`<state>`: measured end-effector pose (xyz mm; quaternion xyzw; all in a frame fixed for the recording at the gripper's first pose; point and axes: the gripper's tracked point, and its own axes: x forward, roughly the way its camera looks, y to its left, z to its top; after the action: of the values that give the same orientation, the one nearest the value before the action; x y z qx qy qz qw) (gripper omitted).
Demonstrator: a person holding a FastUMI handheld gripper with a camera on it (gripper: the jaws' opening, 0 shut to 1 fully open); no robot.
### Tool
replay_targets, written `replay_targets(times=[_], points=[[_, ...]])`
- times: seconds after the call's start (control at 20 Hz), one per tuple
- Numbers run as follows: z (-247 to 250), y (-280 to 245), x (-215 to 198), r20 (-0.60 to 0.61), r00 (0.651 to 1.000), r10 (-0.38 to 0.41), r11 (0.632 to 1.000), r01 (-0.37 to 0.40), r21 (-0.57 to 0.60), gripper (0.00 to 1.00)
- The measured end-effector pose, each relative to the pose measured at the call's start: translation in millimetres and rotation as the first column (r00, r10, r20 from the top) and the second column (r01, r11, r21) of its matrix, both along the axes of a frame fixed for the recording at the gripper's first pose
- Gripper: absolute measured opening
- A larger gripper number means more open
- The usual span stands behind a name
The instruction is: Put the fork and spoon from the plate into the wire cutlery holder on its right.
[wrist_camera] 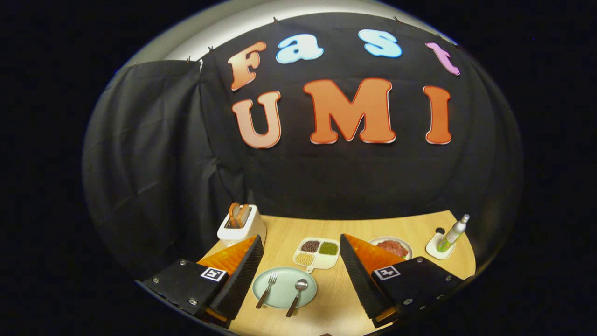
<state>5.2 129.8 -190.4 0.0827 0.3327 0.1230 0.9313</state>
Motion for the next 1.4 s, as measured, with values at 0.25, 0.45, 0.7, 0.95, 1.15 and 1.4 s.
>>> replay_targets(times=[0.25, 0.45, 0.7, 0.95, 1.15, 1.4], points=[[-66.9, 23.8, -18.0, -0.253, 0.966, 0.051, 0.996, -0.067, -0.055, 0.97], [-119.1, 47.1, -37.8, -0.449, 0.889, 0.093, 0.991, -0.129, -0.048, 0.95], [-171.0, 59.1, -51.8, -0.596, 0.796, 0.105, 0.980, -0.183, -0.072, 0.87], [-214.4, 64.5, -68.5, -0.721, 0.684, 0.106, 0.966, -0.243, -0.088, 0.73], [-244.3, 69.4, -81.0, -0.788, 0.610, 0.082, 0.963, -0.253, -0.096, 0.63], [-274.5, 70.9, -92.2, -0.838, 0.542, 0.060, 0.958, -0.268, -0.105, 0.46]])
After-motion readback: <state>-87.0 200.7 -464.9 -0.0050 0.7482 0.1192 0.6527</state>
